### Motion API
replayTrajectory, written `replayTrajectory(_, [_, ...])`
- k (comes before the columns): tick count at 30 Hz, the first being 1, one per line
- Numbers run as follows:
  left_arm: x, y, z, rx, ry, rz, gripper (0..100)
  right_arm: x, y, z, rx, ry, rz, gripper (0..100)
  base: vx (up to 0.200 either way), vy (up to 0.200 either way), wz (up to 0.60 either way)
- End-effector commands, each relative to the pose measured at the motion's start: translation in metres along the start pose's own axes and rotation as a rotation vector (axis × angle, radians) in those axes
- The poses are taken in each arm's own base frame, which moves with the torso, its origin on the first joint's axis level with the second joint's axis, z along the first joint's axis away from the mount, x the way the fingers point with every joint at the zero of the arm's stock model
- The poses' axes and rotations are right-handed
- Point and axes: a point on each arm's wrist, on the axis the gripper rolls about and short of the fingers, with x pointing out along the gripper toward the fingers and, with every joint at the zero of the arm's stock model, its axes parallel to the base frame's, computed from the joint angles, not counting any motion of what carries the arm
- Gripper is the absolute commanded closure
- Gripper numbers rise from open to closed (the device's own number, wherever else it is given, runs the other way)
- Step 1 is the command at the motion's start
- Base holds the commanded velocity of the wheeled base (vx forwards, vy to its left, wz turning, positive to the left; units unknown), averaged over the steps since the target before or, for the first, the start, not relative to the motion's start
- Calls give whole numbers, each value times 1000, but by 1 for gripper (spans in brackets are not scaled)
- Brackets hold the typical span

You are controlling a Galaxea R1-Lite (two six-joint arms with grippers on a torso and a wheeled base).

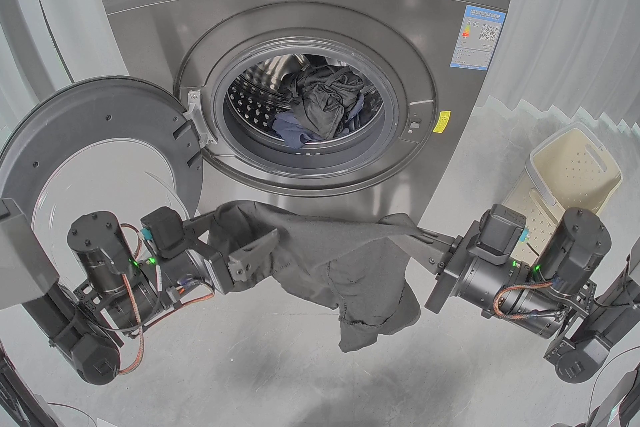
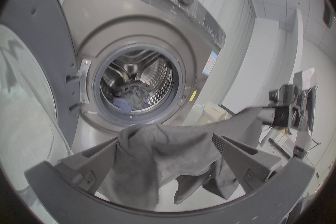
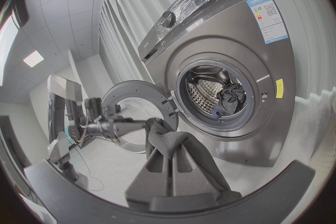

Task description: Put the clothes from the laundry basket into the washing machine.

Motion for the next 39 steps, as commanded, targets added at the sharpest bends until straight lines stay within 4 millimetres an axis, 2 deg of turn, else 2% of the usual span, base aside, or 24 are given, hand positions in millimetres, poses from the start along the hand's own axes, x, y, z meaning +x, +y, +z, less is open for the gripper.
replayTrajectory(1, [3, 5, -31, -12, 122, 16, 0, -2, 6, 13, 33, -48, 23, 100, 0, 0, 0])
replayTrajectory(9, [3, 0, -44, 9, 174, -16, 0, 9, 10, 22, 66, -102, 20, 100, 0, 0, 0])
replayTrajectory(14, [6, -12, -50, 25, 198, -72, 0, 14, 16, 24, 104, -119, 21, 100, 0, 0, 0])
replayTrajectory(23, [5, -35, -57, 63, 227, -185, 0, 26, 13, 29, 127, -168, -25, 100, 0, 0, 0])
replayTrajectory(32, [6, -32, -55, 70, 217, -173, 0, 29, 13, 30, 126, -176, -25, 100, 0, 0, 0])
replayTrajectory(39, [4, -34, -49, 74, 199, -177, 0, 42, 10, 24, 128, -182, -55, 100, 0, 0, 0])
